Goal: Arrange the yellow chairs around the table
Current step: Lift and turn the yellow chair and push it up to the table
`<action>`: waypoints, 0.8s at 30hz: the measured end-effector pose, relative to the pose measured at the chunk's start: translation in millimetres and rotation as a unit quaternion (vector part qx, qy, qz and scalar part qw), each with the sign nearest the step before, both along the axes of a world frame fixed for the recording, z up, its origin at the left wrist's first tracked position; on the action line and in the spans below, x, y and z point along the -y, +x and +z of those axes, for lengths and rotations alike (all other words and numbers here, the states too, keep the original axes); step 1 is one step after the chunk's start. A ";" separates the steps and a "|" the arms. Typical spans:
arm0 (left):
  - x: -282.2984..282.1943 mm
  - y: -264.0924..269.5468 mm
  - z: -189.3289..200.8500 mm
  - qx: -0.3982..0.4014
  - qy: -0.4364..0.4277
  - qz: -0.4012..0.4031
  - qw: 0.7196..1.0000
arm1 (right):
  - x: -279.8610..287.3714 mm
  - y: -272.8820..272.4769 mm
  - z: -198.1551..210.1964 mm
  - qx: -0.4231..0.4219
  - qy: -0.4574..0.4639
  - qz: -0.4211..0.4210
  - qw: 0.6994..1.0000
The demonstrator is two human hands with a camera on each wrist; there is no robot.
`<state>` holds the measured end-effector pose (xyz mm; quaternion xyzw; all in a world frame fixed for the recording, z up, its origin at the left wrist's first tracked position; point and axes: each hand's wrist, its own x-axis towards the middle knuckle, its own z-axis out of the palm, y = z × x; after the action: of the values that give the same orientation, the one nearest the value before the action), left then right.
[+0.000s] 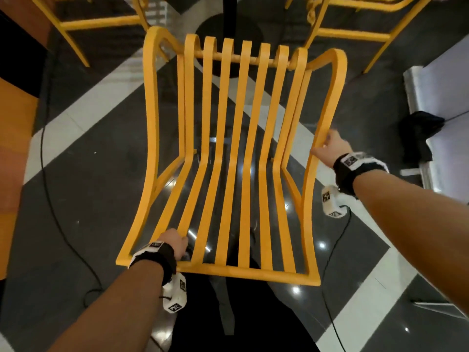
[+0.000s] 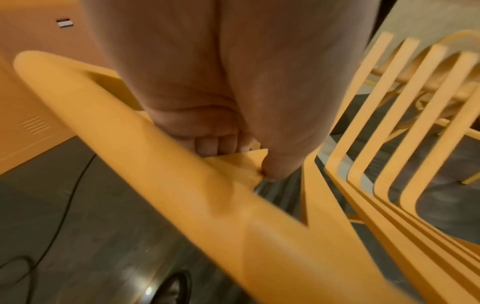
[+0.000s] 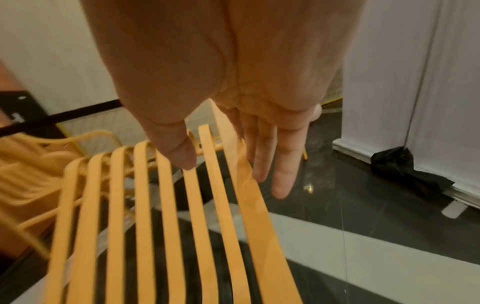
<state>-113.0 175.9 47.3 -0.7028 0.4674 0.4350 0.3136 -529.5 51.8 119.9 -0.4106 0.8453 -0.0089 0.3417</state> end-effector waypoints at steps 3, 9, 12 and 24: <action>14.4 -8.0 25.2 -0.001 -0.027 -0.047 0.999 | -66.4 27.8 18.8 0.030 0.162 0.200 0.966; 54.8 -28.8 81.8 -0.024 -0.078 -0.125 0.989 | -153.4 47.8 55.9 0.039 0.250 0.324 0.912; 77.2 -40.4 103.5 -0.030 -0.109 -0.137 0.984 | -146.9 37.6 54.8 -0.002 0.195 0.360 0.912; 198.1 -43.4 161.6 -0.025 -0.326 -0.222 0.918 | -0.4 12.9 93.0 -0.145 -0.030 0.286 0.947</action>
<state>-156.4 -22.2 208.9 -0.6330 0.7353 0.1953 0.1435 -516.6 52.2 212.8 -0.6416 0.7323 0.1235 0.1918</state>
